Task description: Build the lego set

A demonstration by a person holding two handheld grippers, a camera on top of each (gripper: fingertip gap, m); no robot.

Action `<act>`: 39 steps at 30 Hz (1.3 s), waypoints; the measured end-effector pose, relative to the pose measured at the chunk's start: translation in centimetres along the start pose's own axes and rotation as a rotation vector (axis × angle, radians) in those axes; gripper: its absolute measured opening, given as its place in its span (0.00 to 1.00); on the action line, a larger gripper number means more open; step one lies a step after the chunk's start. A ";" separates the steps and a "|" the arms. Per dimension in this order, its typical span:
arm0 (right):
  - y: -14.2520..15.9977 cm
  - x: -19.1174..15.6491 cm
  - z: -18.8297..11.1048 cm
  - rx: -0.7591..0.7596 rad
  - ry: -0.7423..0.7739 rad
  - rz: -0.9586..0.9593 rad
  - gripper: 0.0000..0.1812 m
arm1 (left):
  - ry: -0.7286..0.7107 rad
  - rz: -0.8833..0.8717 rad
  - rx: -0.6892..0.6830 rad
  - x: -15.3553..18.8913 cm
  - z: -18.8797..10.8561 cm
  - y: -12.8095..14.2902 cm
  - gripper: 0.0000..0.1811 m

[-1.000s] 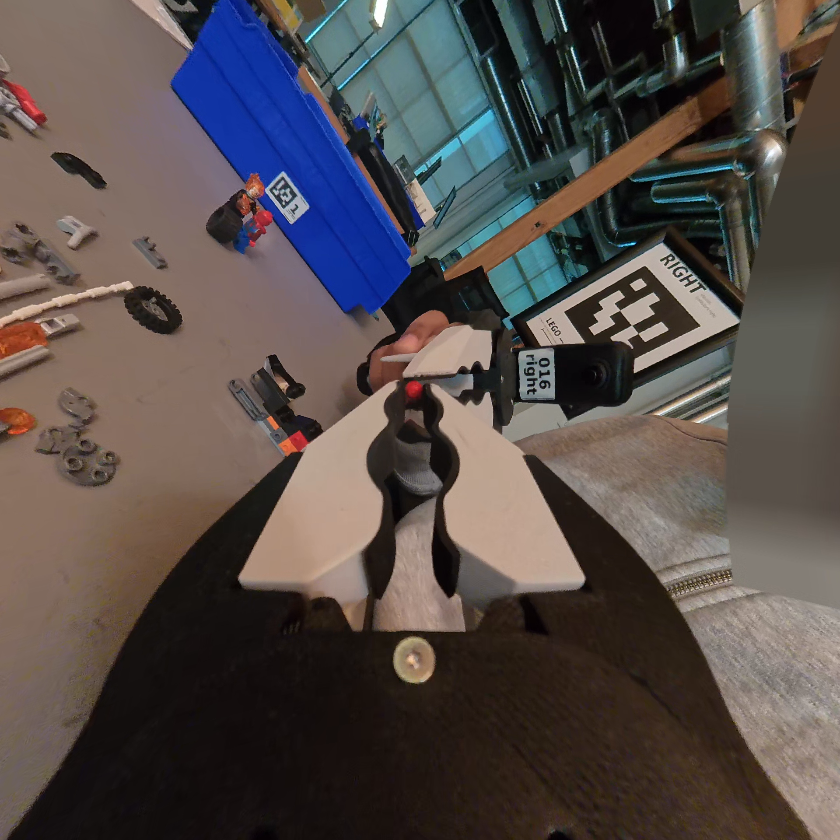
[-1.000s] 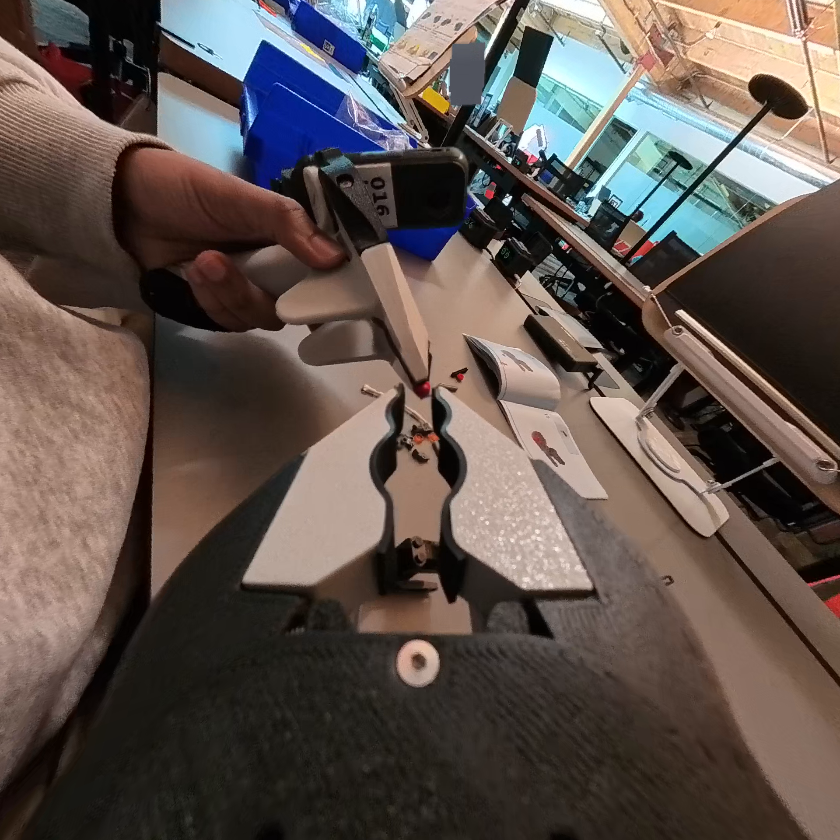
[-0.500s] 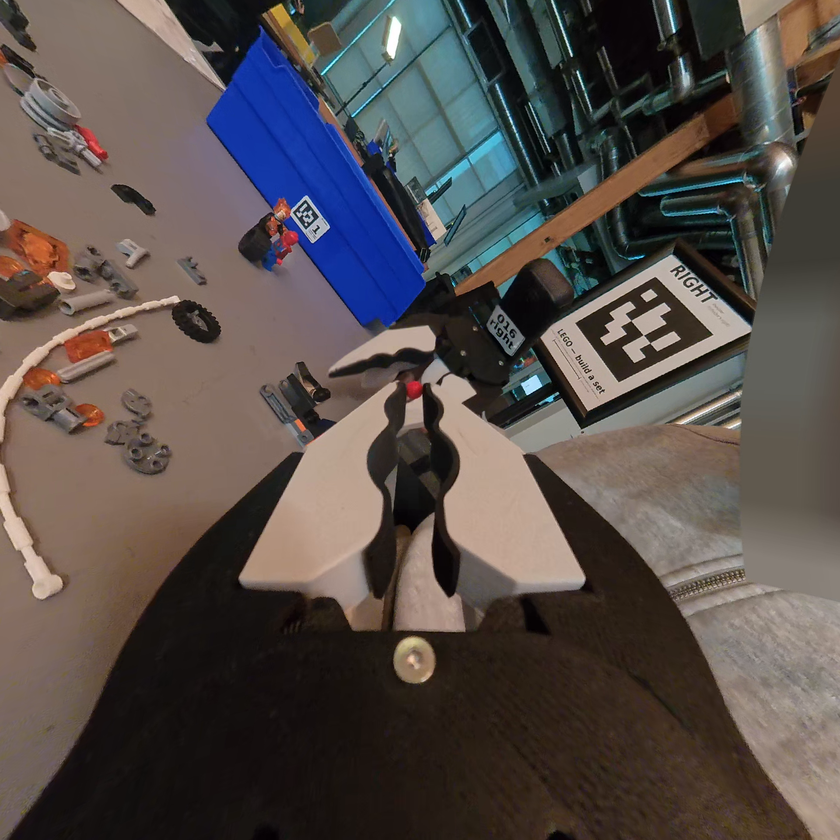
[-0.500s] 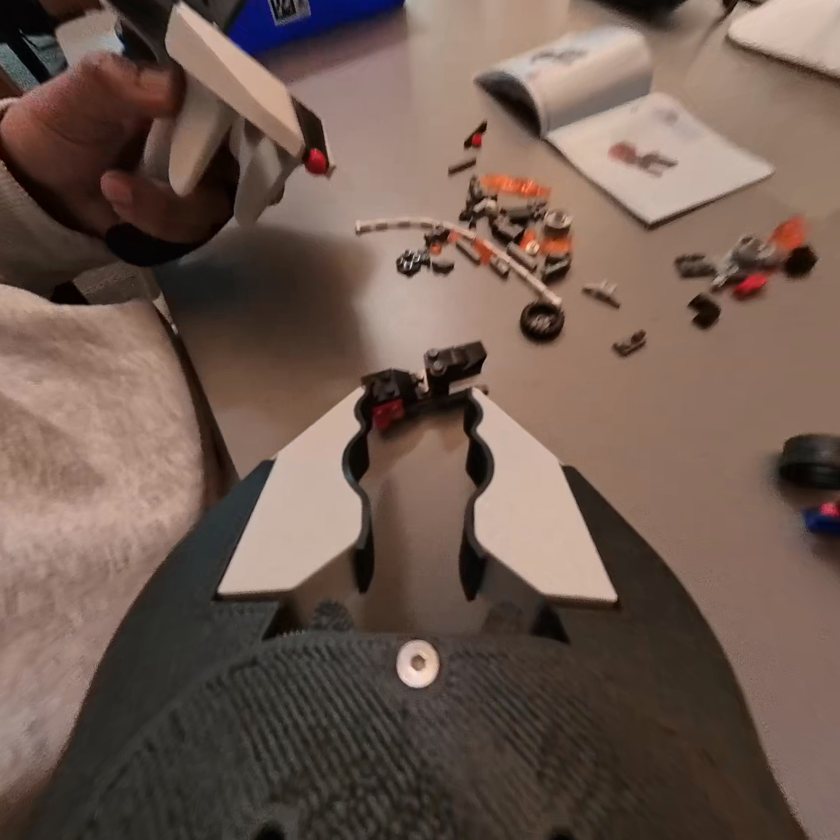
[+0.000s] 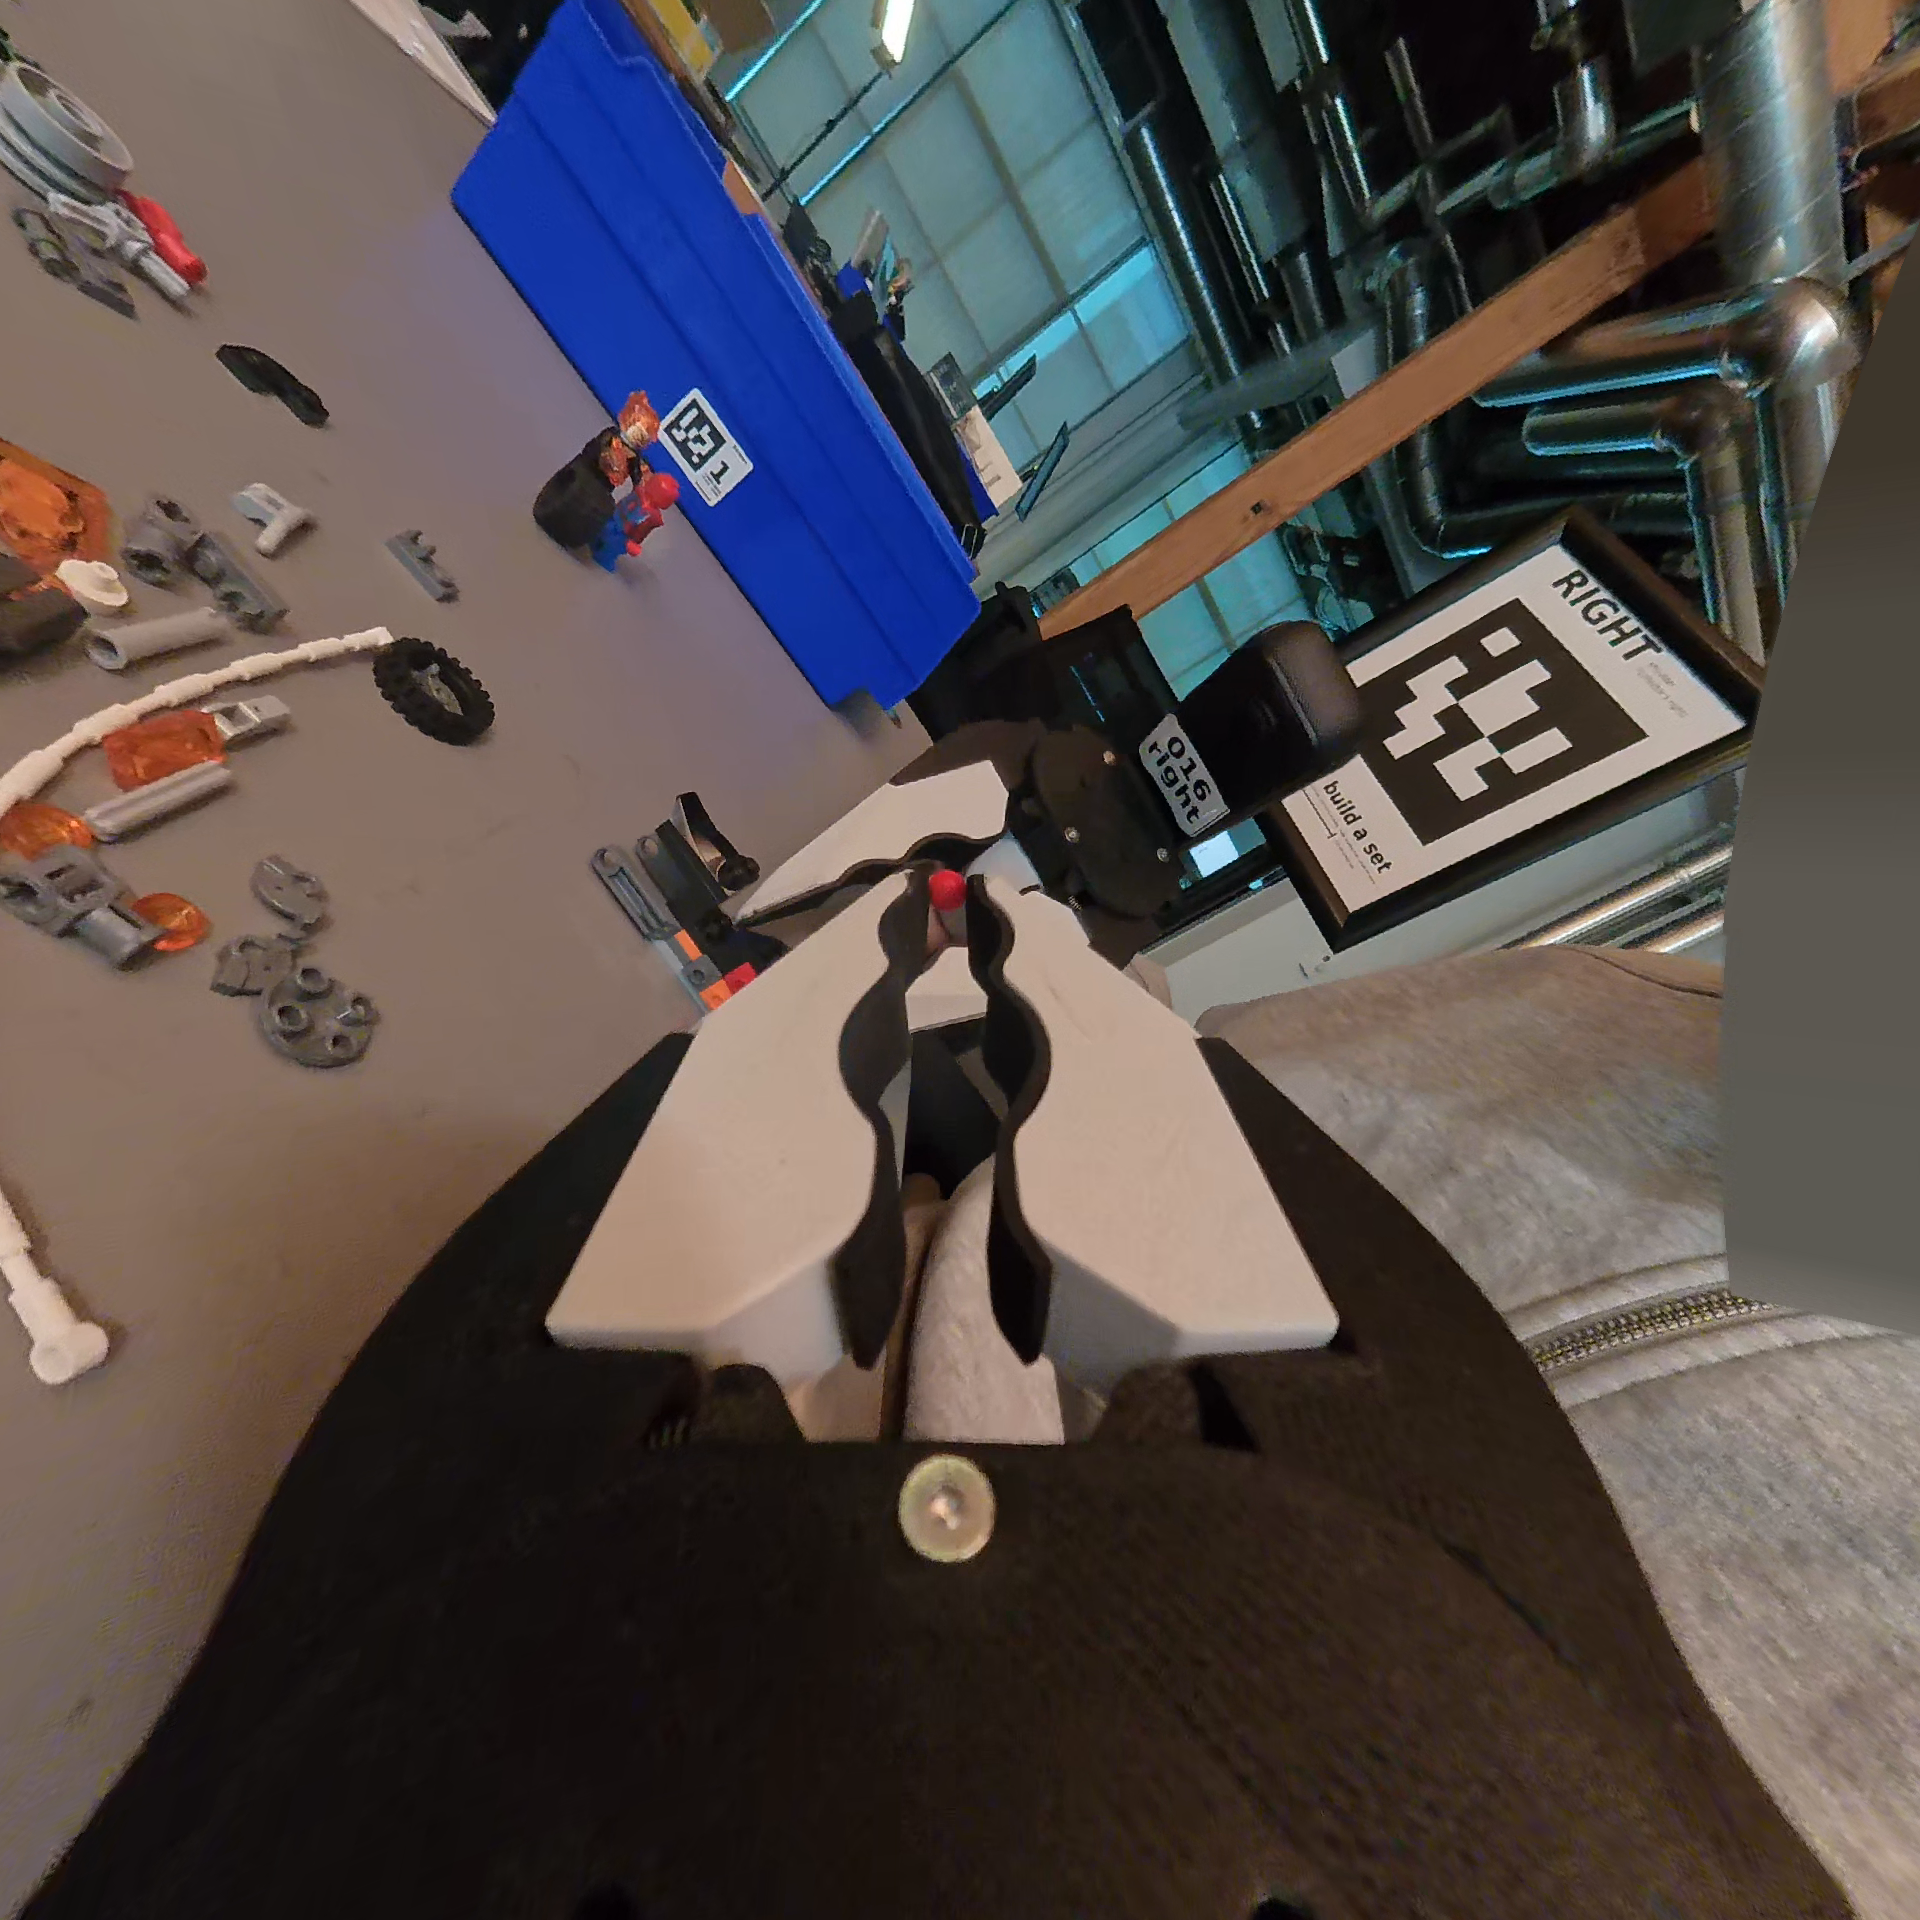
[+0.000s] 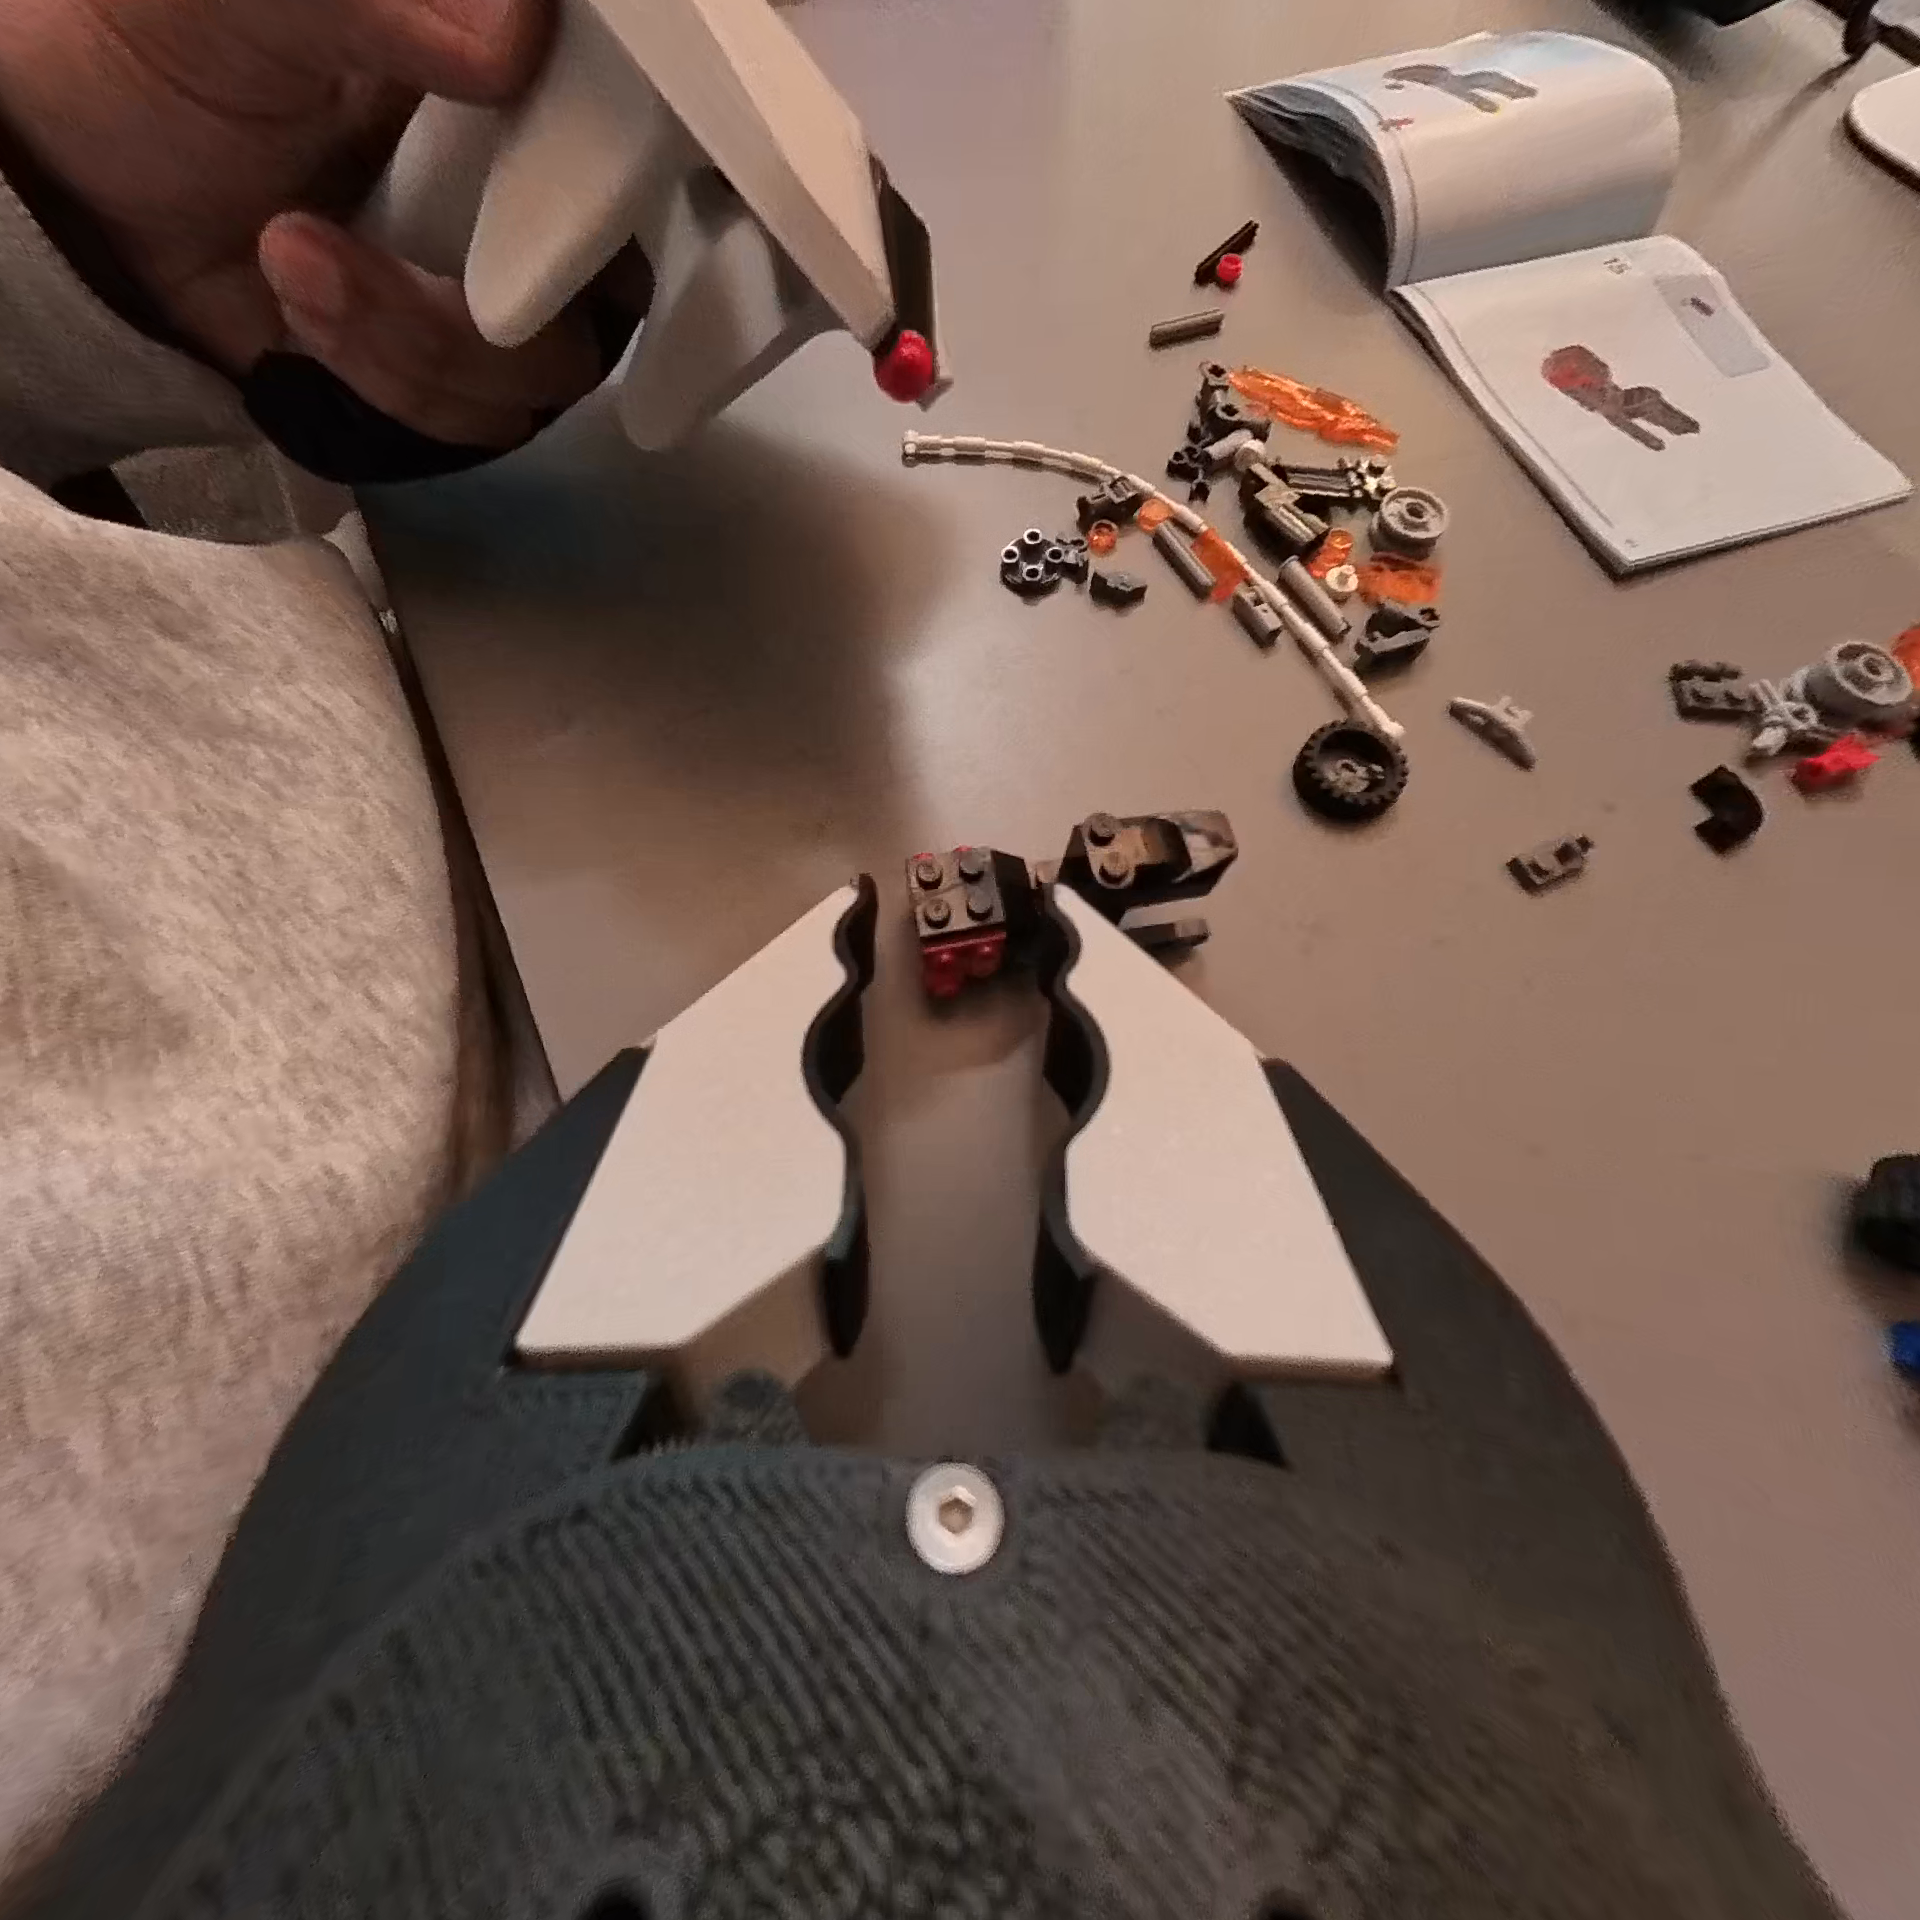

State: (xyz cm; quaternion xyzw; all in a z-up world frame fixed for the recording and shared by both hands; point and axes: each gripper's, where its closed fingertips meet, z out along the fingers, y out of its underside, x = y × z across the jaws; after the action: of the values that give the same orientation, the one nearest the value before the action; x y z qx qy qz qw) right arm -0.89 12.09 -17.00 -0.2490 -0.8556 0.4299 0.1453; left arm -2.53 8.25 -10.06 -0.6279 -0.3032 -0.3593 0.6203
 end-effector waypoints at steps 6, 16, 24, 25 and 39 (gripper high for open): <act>0.0 0.0 0.5 -0.024 0.000 -0.054 0.13 | 0.006 -0.011 -0.007 -0.1 0.1 0.2 0.02; -1.4 0.0 -0.2 0.083 -0.019 -0.030 0.12 | 0.019 -0.038 -0.010 -0.3 0.2 0.4 0.02; -5.1 0.4 -3.3 0.363 -0.028 0.018 0.12 | 0.066 -0.051 -0.025 0.5 1.0 1.0 0.02; -5.2 0.4 -3.3 0.368 -0.022 0.009 0.12 | 0.065 -0.041 -0.033 0.6 1.2 1.2 0.02; -4.9 -0.5 -1.8 0.316 -0.024 -0.029 0.10 | -0.045 -0.018 -0.115 -1.2 1.8 2.8 0.02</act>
State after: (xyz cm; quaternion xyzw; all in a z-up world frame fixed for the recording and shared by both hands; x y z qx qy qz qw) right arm -1.11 10.55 -12.00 -0.2056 -0.7823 0.5601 0.1789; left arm -0.74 9.97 -12.58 -0.6678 -0.3014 -0.3675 0.5728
